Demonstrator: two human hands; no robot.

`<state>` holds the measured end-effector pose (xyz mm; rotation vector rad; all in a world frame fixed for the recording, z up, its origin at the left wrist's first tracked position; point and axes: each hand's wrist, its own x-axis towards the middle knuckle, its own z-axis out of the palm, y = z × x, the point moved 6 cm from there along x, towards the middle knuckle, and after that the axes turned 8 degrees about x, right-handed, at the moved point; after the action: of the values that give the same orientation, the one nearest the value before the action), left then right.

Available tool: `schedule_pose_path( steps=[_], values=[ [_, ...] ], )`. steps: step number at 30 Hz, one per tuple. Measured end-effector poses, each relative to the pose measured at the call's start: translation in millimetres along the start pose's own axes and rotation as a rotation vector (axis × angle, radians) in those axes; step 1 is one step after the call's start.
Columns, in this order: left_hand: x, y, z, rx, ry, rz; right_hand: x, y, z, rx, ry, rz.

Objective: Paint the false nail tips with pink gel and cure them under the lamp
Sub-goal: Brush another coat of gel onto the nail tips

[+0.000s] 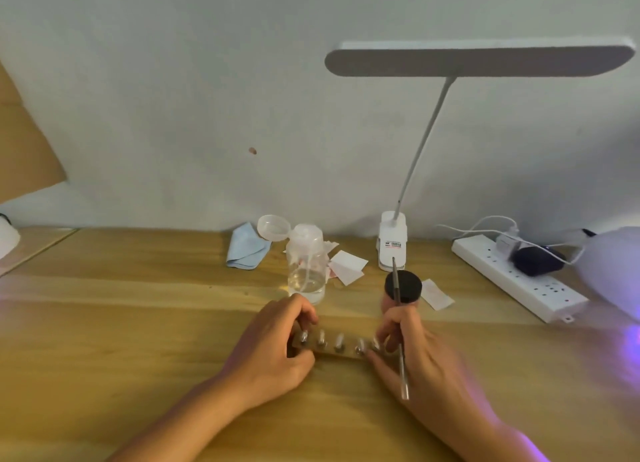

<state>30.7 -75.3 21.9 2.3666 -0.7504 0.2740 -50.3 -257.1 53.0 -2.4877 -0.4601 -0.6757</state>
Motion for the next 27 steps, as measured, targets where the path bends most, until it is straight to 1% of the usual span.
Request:
schedule_pose_path(
  steps=[5,8,10,13,15,16,19,20,21,22,24,25,27],
  values=[
    [2.2,1.3,1.2,0.023,-0.007,0.028,-0.9,2.7,2.8,0.004,-0.005,-0.021],
    [1.6,4.1,1.6,0.031,-0.041,0.023,-1.1,0.9,3.9,0.0,-0.017,-0.031],
    [0.4,6.2,1.6,0.05,-0.085,0.021,-0.7,-3.0,-0.4,-0.037,0.024,-0.035],
    [-2.3,11.2,3.4,0.162,-0.192,0.011,-1.5,-5.7,-6.0,-0.024,0.062,-0.01],
    [-5.0,15.2,2.5,0.18,-0.285,-0.052,-3.8,-5.4,-7.7,-0.007,0.09,0.006],
    [-6.8,17.8,2.6,0.166,-0.362,-0.081,-5.2,-5.3,-8.6,0.002,0.106,0.012],
    [-14.9,35.3,4.2,-0.024,-0.676,-0.056,-10.6,-0.3,-13.7,0.072,0.185,0.049],
    [-16.5,39.9,2.5,-0.095,-0.743,-0.032,-12.3,3.4,-16.1,0.13,0.226,0.074],
    [-16.2,42.4,0.3,-0.143,-0.756,-0.013,-13.8,7.5,-19.1,0.191,0.278,0.103],
    [-13.3,40.7,-1.3,-0.171,-0.704,-0.015,-14.4,11.2,-22.4,0.241,0.333,0.126],
    [-4.4,30.1,-1.1,-0.21,-0.516,-0.082,-13.6,16.1,-26.8,0.297,0.421,0.144],
    [-1.2,25.2,2.4,-0.215,-0.448,-0.111,-12.8,16.9,-27.2,0.312,0.445,0.145],
    [2.8,25.6,13.9,-0.234,-0.41,-0.102,-11.6,16.9,-25.6,0.332,0.461,0.13]
  ],
)
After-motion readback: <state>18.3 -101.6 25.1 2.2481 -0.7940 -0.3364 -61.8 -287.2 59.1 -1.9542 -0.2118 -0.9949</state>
